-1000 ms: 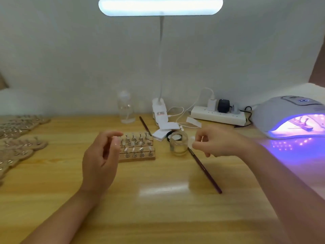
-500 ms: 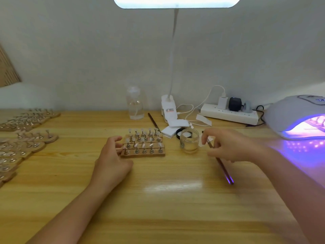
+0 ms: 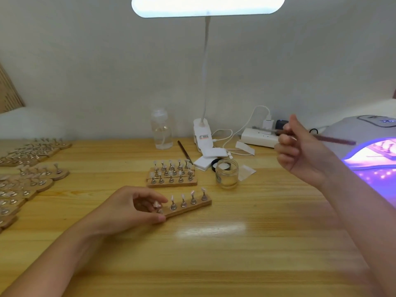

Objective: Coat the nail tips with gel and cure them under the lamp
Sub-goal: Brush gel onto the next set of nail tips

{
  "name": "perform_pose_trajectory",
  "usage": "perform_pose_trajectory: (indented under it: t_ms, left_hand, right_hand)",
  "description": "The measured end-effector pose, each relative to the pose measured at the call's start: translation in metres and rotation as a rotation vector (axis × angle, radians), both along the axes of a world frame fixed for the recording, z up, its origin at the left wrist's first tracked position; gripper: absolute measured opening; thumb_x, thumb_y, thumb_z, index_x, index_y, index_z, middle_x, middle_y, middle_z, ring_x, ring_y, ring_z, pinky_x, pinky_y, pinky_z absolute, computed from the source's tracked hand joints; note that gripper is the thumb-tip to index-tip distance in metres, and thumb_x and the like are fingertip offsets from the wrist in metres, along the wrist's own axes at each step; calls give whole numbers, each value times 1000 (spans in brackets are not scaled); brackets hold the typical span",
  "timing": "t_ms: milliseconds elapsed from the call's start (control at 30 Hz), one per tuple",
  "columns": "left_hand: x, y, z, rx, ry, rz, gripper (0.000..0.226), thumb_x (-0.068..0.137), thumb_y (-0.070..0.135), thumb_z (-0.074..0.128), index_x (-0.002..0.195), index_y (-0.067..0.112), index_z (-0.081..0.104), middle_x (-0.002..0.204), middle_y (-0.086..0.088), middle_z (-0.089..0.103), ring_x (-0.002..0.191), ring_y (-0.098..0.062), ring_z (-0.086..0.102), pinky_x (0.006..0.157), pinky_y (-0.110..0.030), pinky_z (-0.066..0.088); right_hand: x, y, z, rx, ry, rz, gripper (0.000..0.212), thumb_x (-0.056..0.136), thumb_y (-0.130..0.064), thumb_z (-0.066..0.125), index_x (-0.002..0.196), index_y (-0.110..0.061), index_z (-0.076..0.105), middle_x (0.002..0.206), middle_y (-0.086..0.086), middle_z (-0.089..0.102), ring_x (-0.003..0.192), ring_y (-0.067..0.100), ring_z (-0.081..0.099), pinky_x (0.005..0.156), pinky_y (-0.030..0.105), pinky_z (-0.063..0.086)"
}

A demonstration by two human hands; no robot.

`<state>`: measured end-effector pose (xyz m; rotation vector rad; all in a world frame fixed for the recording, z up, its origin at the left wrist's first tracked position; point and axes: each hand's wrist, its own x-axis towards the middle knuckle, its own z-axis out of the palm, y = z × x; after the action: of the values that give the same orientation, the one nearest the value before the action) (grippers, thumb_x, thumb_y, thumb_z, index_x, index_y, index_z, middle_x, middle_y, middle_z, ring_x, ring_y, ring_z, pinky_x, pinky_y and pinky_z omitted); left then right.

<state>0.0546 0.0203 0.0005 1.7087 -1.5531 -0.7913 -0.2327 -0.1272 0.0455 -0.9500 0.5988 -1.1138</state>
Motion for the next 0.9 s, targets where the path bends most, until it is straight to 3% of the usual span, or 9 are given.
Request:
perform_pose_trajectory:
  t_ms: [67, 133, 233, 367, 500, 633, 800, 900]
  left_hand:
    - [-12, -2, 0, 8, -31, -74, 29, 64, 13, 80, 84, 31, 71, 84, 19, 68, 73, 6, 60, 62, -3, 42]
    - [-28, -8, -2, -19, -69, -130, 29, 66, 16, 79, 87, 34, 69, 88, 22, 67, 80, 5, 59, 67, -3, 42]
    - [-52, -25, -7, -94, -86, -146, 29, 68, 18, 78, 87, 37, 66, 81, 15, 67, 81, 7, 58, 70, -4, 42]
    - [-68, -45, -12, -132, -66, -112, 26, 68, 18, 77, 86, 33, 66, 82, 14, 64, 76, 12, 55, 67, -2, 40]
    - [-72, -55, -19, -198, -30, -35, 21, 68, 19, 78, 79, 32, 67, 83, 10, 68, 79, 3, 59, 71, -7, 44]
    - [-72, -58, -25, -263, -22, -16, 21, 67, 17, 79, 73, 33, 66, 80, 9, 69, 76, 4, 59, 71, -6, 44]
    - [-71, -60, -27, -283, -20, -3, 24, 67, 17, 78, 71, 37, 65, 80, 12, 69, 77, 4, 60, 76, -13, 46]
    - [-70, -60, -27, -281, -3, -4, 23, 68, 17, 78, 72, 36, 66, 81, 10, 69, 80, -1, 62, 79, -17, 48]
  right_hand:
    - [1, -2, -3, -43, 145, -62, 46, 91, -56, 34, 66, -20, 47, 37, -7, 35, 29, 4, 24, 34, 12, 20]
    - [1, -2, -5, -58, 205, -78, 62, 93, -61, 20, 73, -17, 58, 33, -5, 29, 29, 6, 20, 35, 13, 18]
    - [4, -2, -6, -99, 273, -86, 74, 91, -64, 12, 84, -17, 69, 35, -3, 34, 31, 7, 23, 37, 14, 20]
    - [14, 1, -6, -108, 384, -186, 63, 91, -60, 34, 58, -16, 66, 46, 1, 55, 36, 8, 42, 38, 15, 34]
    - [21, 2, -11, -291, 560, -260, 37, 81, -46, 62, 62, -14, 64, 44, -2, 56, 36, 6, 41, 39, 15, 35]
    - [35, -4, -11, -433, 712, -221, 32, 79, -42, 67, 70, -13, 57, 46, 0, 61, 35, 3, 45, 40, 14, 37]
    - [55, -15, -12, -630, 921, -294, 39, 76, -43, 69, 57, -15, 50, 44, -1, 61, 45, -1, 57, 66, 25, 48]
    - [64, -18, -14, -750, 1066, -334, 43, 76, -49, 67, 54, -18, 47, 45, -3, 58, 51, 6, 58, 61, 25, 46]
